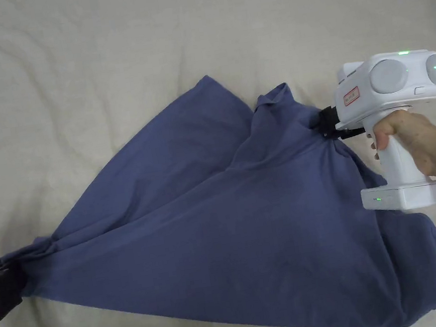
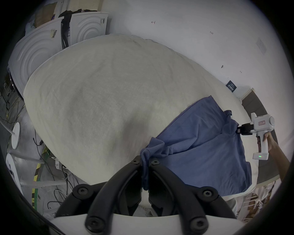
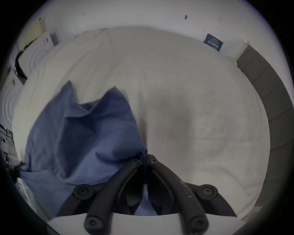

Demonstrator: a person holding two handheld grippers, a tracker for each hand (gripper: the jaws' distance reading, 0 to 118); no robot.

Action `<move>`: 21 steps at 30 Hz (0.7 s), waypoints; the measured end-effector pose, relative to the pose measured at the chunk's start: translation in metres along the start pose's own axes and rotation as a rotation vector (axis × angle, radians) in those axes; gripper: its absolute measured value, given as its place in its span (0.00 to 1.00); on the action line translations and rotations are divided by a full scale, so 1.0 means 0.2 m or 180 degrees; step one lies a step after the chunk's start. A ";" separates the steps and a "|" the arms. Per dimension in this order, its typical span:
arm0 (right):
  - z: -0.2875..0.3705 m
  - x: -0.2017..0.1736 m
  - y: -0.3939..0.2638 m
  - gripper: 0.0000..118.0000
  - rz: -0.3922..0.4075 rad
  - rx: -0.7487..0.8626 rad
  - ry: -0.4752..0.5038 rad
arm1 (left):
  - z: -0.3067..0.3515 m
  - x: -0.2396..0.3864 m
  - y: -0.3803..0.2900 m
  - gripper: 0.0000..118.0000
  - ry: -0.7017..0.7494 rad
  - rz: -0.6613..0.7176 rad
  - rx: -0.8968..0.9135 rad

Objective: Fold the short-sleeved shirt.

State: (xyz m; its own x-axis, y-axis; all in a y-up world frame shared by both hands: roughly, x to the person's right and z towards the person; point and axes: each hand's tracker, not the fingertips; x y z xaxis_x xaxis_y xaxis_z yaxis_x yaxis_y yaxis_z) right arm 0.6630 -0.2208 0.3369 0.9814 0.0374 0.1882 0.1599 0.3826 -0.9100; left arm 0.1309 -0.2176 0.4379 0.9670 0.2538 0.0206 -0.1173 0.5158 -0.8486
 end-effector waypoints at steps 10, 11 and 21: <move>1.10 0.21 -0.40 0.05 -0.0409 0.0941 0.0740 | 0.31 0.12 0.10 0.05 -0.0460 -0.0181 0.0497; 1.22 0.23 -0.46 0.05 -0.0420 0.1053 0.0767 | 0.36 0.14 0.13 0.05 -0.0510 -0.0231 0.0574; 2.15 0.42 -0.72 0.05 -0.0624 0.2087 0.0402 | 0.87 0.38 0.55 0.05 -0.1051 -0.0495 0.1404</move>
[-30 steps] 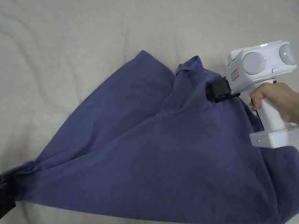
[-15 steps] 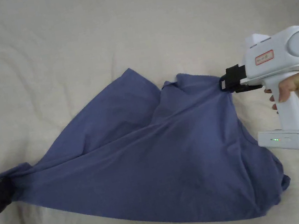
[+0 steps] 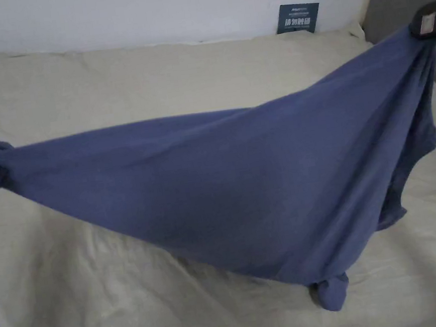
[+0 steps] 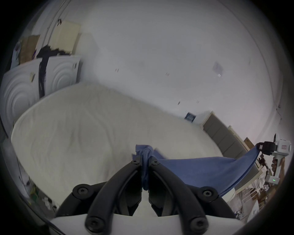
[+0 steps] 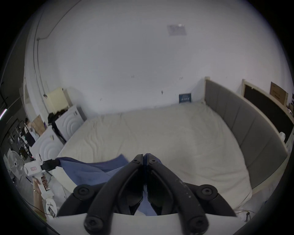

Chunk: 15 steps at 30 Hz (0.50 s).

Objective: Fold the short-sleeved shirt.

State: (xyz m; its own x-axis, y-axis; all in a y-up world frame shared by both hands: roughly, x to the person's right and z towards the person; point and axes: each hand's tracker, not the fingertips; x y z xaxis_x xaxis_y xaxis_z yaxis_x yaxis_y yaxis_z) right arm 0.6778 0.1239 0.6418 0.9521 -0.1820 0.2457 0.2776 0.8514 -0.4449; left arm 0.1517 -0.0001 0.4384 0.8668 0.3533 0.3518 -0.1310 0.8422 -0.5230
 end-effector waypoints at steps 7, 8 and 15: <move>0.07 -0.05 0.43 0.05 0.0029 0.0480 -0.0506 | -0.10 0.25 0.71 0.05 -0.0207 -0.0069 0.0473; 0.03 -0.09 0.49 0.05 0.0092 0.0508 -0.0612 | -0.15 0.29 0.80 0.05 -0.0140 -0.0098 0.0462; -0.33 -0.26 0.92 0.05 -0.0003 0.0629 -0.0873 | -0.47 0.49 1.31 0.05 0.0465 -0.0393 0.0574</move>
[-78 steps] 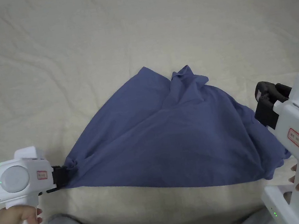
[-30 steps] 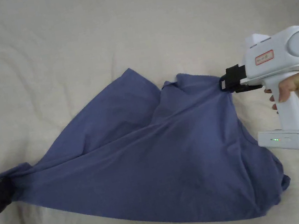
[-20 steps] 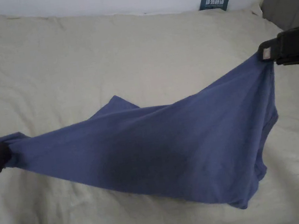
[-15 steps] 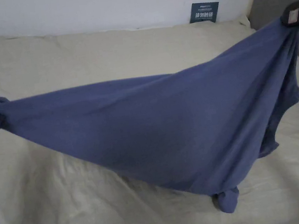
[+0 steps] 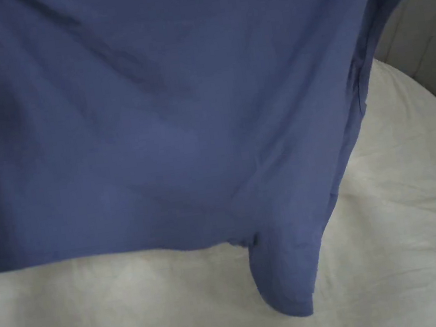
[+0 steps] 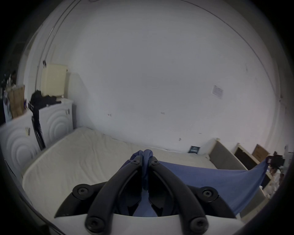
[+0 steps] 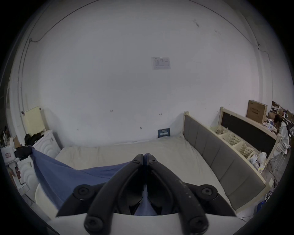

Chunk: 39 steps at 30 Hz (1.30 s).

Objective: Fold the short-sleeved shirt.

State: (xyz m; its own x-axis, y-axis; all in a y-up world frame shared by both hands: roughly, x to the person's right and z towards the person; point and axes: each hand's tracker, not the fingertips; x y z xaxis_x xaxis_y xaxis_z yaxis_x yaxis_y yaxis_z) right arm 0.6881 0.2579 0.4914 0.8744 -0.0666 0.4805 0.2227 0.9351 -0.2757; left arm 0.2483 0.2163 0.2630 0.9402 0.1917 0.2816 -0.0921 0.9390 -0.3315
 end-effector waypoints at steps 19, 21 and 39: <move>-0.67 -0.44 0.55 0.05 0.0172 0.0935 -0.0448 | -0.80 0.10 0.39 0.05 0.0706 -0.0338 0.0666; -0.72 -0.46 0.52 0.05 0.0208 0.0905 -0.0454 | -0.86 0.09 0.32 0.05 0.0710 -0.0298 0.0609; -0.99 -0.11 -0.65 0.05 0.0033 -0.0473 -0.0324 | -0.80 -0.19 -1.04 0.05 0.0375 -0.0417 -0.0586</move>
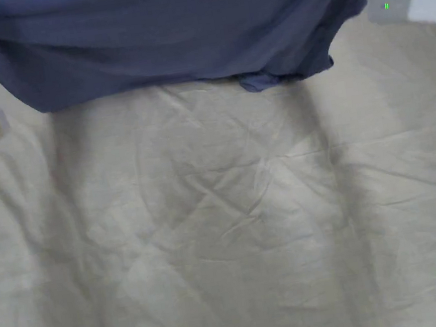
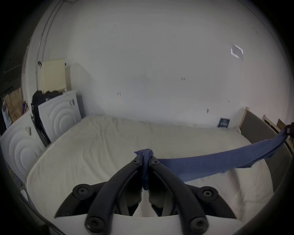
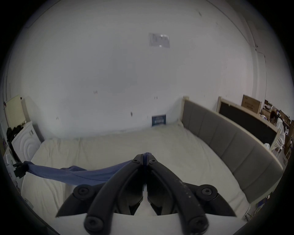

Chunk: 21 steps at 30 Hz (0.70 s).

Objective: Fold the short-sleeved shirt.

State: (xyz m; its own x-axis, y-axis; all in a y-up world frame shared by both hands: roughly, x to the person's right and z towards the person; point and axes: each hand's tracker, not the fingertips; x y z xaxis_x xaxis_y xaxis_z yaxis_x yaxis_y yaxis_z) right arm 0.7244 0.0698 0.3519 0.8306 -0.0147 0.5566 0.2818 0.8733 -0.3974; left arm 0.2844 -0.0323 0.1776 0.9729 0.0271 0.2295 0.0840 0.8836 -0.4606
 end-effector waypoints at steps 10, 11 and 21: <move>0.33 0.27 -1.04 0.05 0.0139 -0.0544 0.0163 | 0.55 -0.11 -1.03 0.05 -0.0124 -0.0015 -0.0422; 0.37 0.29 -1.15 0.05 0.0126 -0.0648 0.0162 | 0.60 -0.13 -1.14 0.05 -0.0116 0.0029 -0.0422; 0.71 0.55 -1.94 0.05 -0.0180 -0.1043 0.0161 | 0.95 -0.20 -1.72 0.05 0.0010 -0.0049 -0.0756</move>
State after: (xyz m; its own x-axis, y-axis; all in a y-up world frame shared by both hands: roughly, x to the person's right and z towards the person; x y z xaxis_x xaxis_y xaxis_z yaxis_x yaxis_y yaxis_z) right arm 0.6378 -0.2024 0.6707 0.8298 -0.0899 0.5508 0.4606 0.6675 -0.5850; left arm 0.1766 -0.2487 0.4889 0.9717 0.0126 0.2357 0.1470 0.7491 -0.6460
